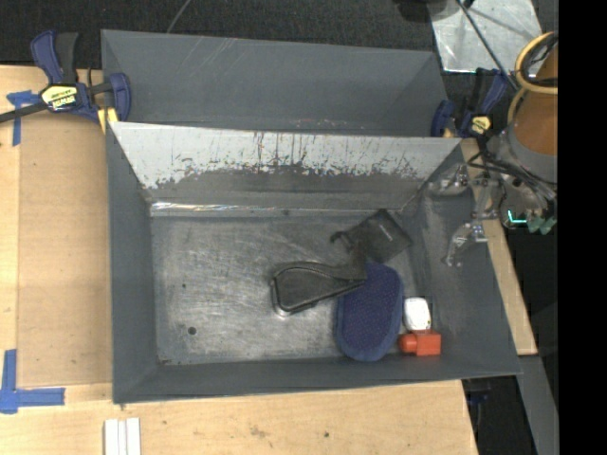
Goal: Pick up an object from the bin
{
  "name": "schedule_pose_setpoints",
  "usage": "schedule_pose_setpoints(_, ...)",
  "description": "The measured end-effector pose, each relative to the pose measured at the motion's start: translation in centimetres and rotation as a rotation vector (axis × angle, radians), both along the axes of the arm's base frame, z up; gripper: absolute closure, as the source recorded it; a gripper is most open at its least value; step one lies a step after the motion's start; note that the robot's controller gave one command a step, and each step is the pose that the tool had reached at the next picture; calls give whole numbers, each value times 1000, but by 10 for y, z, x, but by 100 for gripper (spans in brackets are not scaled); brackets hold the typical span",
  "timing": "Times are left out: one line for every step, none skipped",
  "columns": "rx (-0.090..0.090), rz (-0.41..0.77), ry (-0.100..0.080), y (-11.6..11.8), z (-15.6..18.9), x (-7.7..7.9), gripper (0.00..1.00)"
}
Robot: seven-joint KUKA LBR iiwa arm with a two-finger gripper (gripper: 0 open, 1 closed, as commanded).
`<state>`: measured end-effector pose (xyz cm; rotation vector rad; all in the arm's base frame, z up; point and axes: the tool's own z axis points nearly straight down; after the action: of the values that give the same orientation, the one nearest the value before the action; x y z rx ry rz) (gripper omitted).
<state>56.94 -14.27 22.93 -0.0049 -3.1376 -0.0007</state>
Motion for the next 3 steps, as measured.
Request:
schedule_pose_setpoints(1, 368, -4, 31, -134, 41, 0)
schedule_pose_setpoints(-1, 369, -7, 31, -132, 42, 100)
schedule_pose_setpoints(0, 369, -8, 32, -132, 43, 0)
